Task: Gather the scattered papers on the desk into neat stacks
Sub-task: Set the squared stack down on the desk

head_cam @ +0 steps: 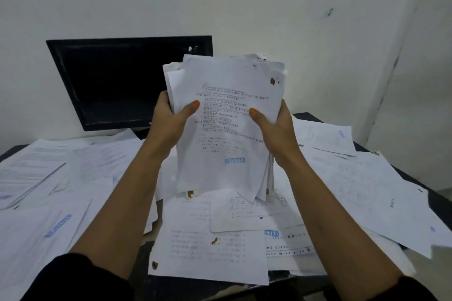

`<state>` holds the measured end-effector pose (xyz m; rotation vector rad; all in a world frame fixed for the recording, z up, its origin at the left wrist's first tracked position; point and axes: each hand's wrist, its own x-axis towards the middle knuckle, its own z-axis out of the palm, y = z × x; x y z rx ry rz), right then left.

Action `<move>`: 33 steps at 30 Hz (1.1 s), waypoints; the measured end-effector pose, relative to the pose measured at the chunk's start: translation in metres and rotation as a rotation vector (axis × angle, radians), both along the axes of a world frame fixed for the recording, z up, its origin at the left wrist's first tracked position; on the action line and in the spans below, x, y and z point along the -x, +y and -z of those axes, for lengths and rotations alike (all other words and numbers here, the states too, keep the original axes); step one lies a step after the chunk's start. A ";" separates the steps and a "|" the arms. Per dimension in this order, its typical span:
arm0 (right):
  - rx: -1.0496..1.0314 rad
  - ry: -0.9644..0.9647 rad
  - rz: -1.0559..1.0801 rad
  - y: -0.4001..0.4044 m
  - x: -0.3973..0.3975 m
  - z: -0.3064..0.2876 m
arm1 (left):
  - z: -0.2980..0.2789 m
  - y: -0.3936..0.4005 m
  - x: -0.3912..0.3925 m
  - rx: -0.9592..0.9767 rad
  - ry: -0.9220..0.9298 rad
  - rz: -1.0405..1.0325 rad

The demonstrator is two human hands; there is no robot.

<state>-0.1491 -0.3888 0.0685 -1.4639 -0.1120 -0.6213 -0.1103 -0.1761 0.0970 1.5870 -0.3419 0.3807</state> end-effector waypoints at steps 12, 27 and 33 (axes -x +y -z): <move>-0.138 0.234 0.016 0.001 0.000 0.012 | 0.061 0.015 -0.006 -0.092 0.118 0.167; 0.244 0.333 -0.183 -0.019 0.001 0.042 | 0.080 0.009 0.002 -0.011 0.145 0.073; -0.045 0.394 -0.190 -0.050 0.010 0.050 | 0.080 -0.009 0.008 0.006 0.454 0.157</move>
